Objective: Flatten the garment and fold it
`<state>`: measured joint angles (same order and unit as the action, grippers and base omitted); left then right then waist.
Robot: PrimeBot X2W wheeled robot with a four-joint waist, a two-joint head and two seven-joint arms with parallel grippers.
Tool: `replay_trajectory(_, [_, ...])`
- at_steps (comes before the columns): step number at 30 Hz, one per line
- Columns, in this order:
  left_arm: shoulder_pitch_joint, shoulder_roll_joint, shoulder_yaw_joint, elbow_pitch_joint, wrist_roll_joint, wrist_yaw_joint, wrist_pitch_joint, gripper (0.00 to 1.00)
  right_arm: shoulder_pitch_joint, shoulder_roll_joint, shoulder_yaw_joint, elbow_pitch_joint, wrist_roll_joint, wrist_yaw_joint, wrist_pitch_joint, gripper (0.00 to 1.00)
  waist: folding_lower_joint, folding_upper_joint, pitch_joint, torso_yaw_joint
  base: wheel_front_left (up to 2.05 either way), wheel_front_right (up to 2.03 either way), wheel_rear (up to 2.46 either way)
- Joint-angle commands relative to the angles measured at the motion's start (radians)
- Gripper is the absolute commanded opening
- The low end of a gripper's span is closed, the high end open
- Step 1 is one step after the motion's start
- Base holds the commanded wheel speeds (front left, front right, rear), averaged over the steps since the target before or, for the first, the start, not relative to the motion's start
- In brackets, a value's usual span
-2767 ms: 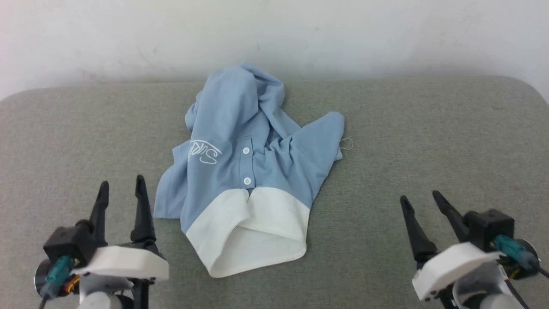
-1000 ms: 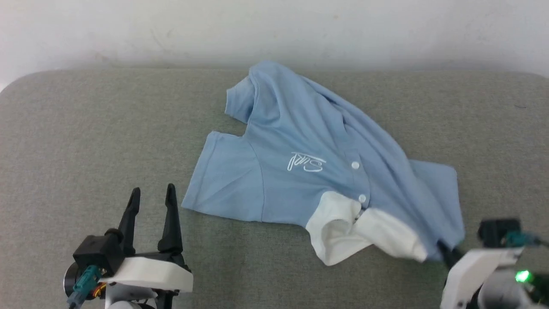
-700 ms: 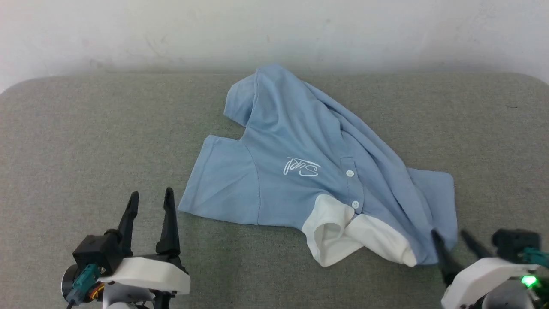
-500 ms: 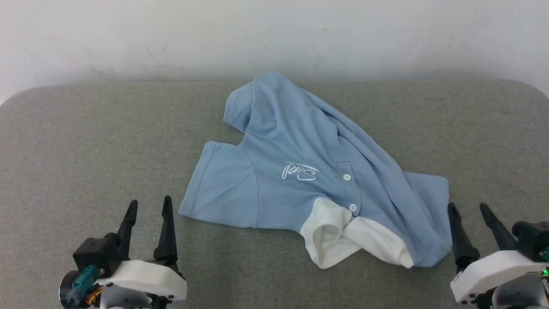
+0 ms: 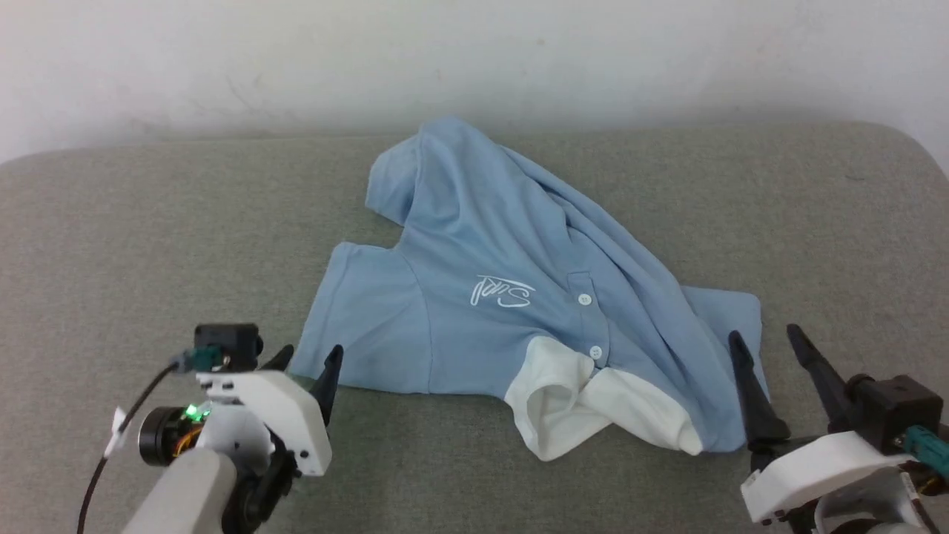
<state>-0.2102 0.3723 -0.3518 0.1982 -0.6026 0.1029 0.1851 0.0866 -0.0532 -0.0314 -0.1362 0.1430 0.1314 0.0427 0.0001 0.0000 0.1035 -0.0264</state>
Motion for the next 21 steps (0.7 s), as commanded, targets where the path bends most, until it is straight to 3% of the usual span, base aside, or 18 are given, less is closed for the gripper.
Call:
replay_trajectory(1, [-0.035, 0.003, -0.010, 0.038, -0.013, -0.016, 0.032, 1.00, -0.008, 0.003, 0.006, -0.002, -0.002, -0.001, -0.002, 1.00, -0.0001, 0.0000, 0.019, -0.019, 0.00, 0.00, 0.00])
replay_trajectory(6, [-0.136, 0.007, -0.046, 0.213, -0.035, -0.063, 0.159, 1.00, -0.017, 0.003, 0.025, 0.011, 0.009, -0.001, -0.002, 1.00, -0.0001, 0.0000, 0.036, -0.045, 0.00, 0.00, 0.00])
replay_trajectory(11, [-0.186, 0.017, -0.106, 0.350, -0.020, -0.080, 0.302, 1.00, -0.021, 0.003, 0.022, 0.027, 0.017, -0.001, -0.002, 1.00, -0.0001, 0.0000, 0.041, -0.062, 0.00, 0.00, 0.00])
replay_trajectory(13, [-0.195, 0.023, -0.134, 0.386, -0.002, -0.073, 0.355, 1.00, -0.021, 0.003, 0.016, 0.031, 0.022, -0.001, -0.002, 1.00, -0.0001, 0.0000, 0.042, -0.067, 0.00, 0.00, 0.00])
replay_trajectory(17, [-0.210, 0.052, -0.156, 0.425, 0.059, -0.010, 0.362, 1.00, -0.022, 0.003, 0.005, 0.032, 0.033, -0.001, -0.001, 1.00, -0.0001, 0.0000, 0.044, -0.074, 0.00, 0.00, 0.00])
replay_trajectory(19, [-0.204, 0.048, -0.163, 0.440, 0.048, -0.019, 0.390, 1.00, -0.019, 0.003, 0.001, 0.032, 0.036, -0.001, 0.000, 1.00, -0.0001, 0.0000, 0.044, -0.073, 0.00, 0.00, 0.00])
replay_trajectory(20, [-0.202, 0.050, -0.172, 0.442, 0.050, -0.026, 0.402, 0.82, -0.018, 0.003, 0.001, 0.032, 0.037, -0.001, 0.002, 1.00, -0.0001, 0.0000, 0.044, -0.073, 0.00, 0.00, 0.00])
replay_trajectory(21, [-0.198, 0.047, -0.178, 0.444, 0.045, -0.036, 0.415, 0.40, -0.017, 0.003, 0.000, 0.032, 0.040, -0.001, 0.002, 1.00, -0.0001, 0.0000, 0.044, -0.073, 0.00, 0.00, 0.00])
